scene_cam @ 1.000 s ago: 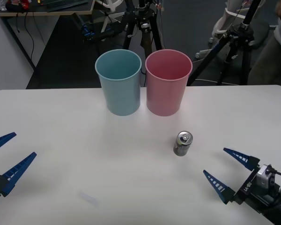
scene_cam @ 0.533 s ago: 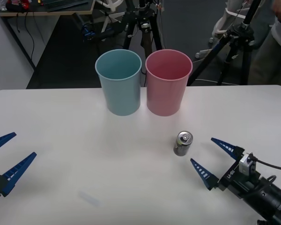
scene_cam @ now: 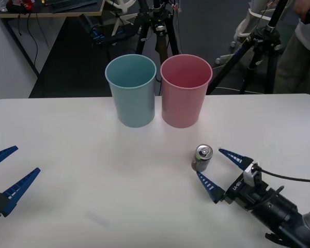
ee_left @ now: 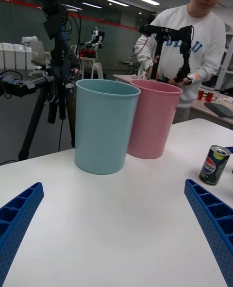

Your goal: Grasp the object on the table and drop it into the matching bin: aluminum can to the light blue bin, PET bottle to the pink bin.

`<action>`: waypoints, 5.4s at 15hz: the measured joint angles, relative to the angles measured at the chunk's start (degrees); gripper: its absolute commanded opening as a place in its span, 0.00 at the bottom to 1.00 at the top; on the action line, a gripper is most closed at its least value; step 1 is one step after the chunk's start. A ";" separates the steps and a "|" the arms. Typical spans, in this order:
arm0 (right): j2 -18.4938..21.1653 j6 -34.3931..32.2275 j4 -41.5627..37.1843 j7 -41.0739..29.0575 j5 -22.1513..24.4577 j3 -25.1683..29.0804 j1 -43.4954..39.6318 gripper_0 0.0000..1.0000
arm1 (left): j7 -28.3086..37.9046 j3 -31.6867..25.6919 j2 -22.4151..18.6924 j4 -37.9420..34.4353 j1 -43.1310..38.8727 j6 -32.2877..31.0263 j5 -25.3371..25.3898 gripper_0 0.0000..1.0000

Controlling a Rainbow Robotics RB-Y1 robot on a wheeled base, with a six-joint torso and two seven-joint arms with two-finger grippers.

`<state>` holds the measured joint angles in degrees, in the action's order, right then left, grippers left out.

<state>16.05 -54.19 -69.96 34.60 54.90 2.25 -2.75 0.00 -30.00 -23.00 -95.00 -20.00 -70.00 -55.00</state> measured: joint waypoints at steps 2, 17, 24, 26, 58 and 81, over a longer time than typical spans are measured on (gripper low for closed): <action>-0.06 1.34 0.00 0.27 0.00 -1.08 0.67 1.00 | 0.00 0.00 0.00 0.00 0.00 0.00 0.00 1.00; -0.43 11.49 0.00 0.23 -0.96 -7.13 4.94 1.00 | 0.00 0.00 0.00 0.00 0.00 0.00 0.00 1.00; -0.42 12.03 3.48 0.52 -1.68 -7.96 6.95 1.00 | 0.00 0.00 0.00 0.00 0.00 0.00 0.00 1.00; -0.42 11.49 4.62 0.74 -1.84 -7.97 7.57 1.00 | 0.00 0.00 0.00 0.00 0.00 0.00 0.00 1.00; 3.22 14.27 -33.15 -14.31 1.90 -7.86 -7.26 0.00 | 0.00 0.00 0.00 0.00 0.00 0.00 0.00 1.00; 0.64 53.72 -29.44 -37.95 15.66 -24.35 24.37 0.00 | 0.00 0.00 0.00 0.00 0.00 0.00 0.00 1.00</action>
<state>16.70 -0.48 -99.40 -3.35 70.56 -22.10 21.62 0.00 -30.00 -23.00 -95.00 -20.00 -70.00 -55.00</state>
